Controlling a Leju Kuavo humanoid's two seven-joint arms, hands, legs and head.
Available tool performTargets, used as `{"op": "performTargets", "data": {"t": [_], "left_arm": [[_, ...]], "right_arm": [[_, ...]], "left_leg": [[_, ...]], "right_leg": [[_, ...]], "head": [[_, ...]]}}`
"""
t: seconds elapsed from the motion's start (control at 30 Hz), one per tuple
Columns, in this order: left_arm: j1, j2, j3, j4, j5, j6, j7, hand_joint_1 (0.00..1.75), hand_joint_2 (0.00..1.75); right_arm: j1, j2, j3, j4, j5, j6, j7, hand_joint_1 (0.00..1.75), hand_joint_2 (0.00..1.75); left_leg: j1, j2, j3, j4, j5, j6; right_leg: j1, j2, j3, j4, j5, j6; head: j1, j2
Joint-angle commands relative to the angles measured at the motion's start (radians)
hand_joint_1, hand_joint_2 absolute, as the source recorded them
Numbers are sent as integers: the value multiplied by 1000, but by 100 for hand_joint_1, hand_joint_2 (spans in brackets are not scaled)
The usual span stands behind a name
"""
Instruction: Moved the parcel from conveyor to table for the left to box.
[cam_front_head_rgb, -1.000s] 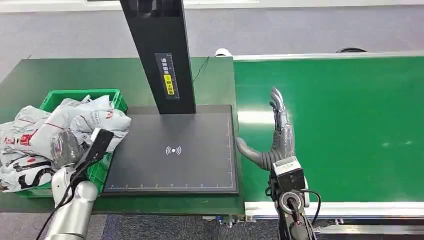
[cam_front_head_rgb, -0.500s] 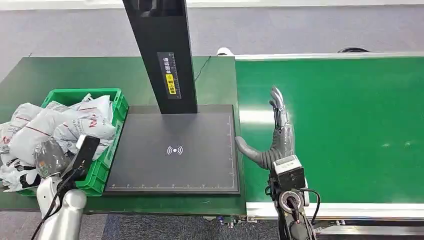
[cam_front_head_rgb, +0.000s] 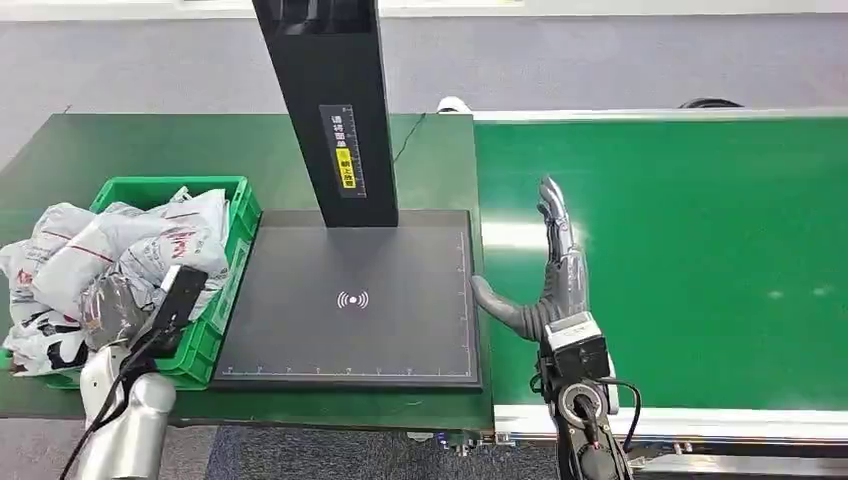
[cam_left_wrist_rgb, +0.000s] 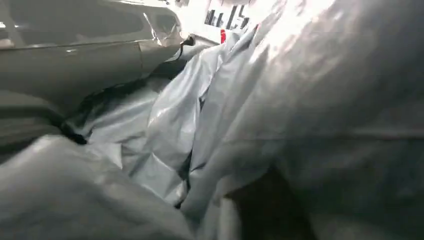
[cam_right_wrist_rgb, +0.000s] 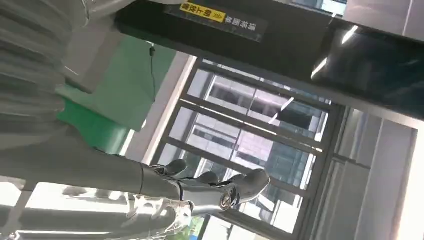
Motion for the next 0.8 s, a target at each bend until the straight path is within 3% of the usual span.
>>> {"op": "performTargets", "data": {"t": [0.03, 0.07, 0.23, 0.5, 0.6, 0.7, 0.8], "left_arm": [[38, -39, 14, -21, 209, 117, -169, 0, 175], [43, -40, 10, -37, 225, 140, -195, 0, 0], [93, -47, -13, -148, 259, 311, -318, 0, 0], [94, -50, -10, -161, 262, 314, -322, 0, 0], [77, -50, 24, -143, 242, 320, -349, 0, 0], [63, -113, 166, -183, 198, 320, -467, 0, 0], [63, -113, 166, -183, 198, 320, -467, 0, 0]], "right_arm": [[4, -43, 19, 29, 2, 5, 3, 0, 175], [5, -43, 20, 31, 2, 5, 3, 0, 175], [-21, -39, 41, 78, -12, 2, -3, 0, 175], [-46, -37, 53, 105, -19, 4, -7, 0, 175], [-67, -36, 63, 124, -23, 4, -8, 0, 175], [-84, -31, 73, 137, -30, 7, -4, 0, 175], [-84, -31, 73, 137, -30, 7, -4, 0, 175]], "left_leg": [[0, 0, 1, -1, 0, 1], [0, 0, 1, -1, 0, 1], [0, 1, -1, 0, 0, 1], [0, 2, -4, 0, 0, 1], [0, 1, -3, 0, 1, 1], [0, 3, -4, 0, 0, 1], [0, 3, -4, 0, 0, 1]], "right_leg": [[0, -1, 1, -1, 0, 0], [0, -1, 1, -1, 0, 0], [1, 0, -1, -1, 0, 0], [0, 0, -4, -1, 0, 0], [1, 0, -3, -1, 0, 0], [0, 1, -4, -1, 1, 0], [0, 1, -4, -1, 1, 0]], "head": [[0, 0], [0, 0], [0, 0], [0, 0], [0, 0], [0, 0], [0, 0]]}}
